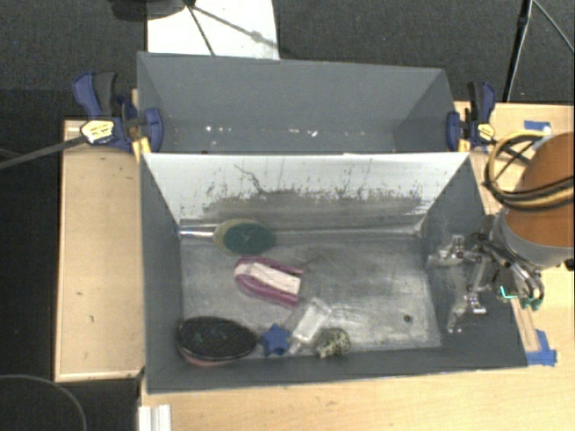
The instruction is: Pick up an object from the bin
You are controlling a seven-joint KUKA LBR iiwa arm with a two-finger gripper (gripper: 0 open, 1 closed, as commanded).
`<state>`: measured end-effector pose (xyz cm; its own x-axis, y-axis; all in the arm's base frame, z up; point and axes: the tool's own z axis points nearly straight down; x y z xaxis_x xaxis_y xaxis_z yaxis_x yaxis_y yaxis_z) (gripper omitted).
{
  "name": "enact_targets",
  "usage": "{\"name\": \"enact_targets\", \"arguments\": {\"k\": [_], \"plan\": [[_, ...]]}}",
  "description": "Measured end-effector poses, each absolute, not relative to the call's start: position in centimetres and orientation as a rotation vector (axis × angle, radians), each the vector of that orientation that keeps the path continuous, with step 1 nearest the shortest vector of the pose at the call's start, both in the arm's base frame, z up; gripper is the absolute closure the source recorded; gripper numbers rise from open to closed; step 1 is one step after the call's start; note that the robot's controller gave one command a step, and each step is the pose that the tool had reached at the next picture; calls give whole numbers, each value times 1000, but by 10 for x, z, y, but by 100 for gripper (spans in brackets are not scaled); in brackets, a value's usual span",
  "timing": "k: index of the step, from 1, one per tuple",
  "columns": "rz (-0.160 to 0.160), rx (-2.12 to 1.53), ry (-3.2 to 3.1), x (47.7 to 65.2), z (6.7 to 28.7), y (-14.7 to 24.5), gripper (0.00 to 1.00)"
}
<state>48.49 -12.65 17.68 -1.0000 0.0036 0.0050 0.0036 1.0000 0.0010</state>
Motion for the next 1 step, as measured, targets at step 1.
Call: {"name": "enact_targets", "arguments": {"k": [1], "plan": [[-6, 53, -3145, 585, 104, -52, 0]]}}
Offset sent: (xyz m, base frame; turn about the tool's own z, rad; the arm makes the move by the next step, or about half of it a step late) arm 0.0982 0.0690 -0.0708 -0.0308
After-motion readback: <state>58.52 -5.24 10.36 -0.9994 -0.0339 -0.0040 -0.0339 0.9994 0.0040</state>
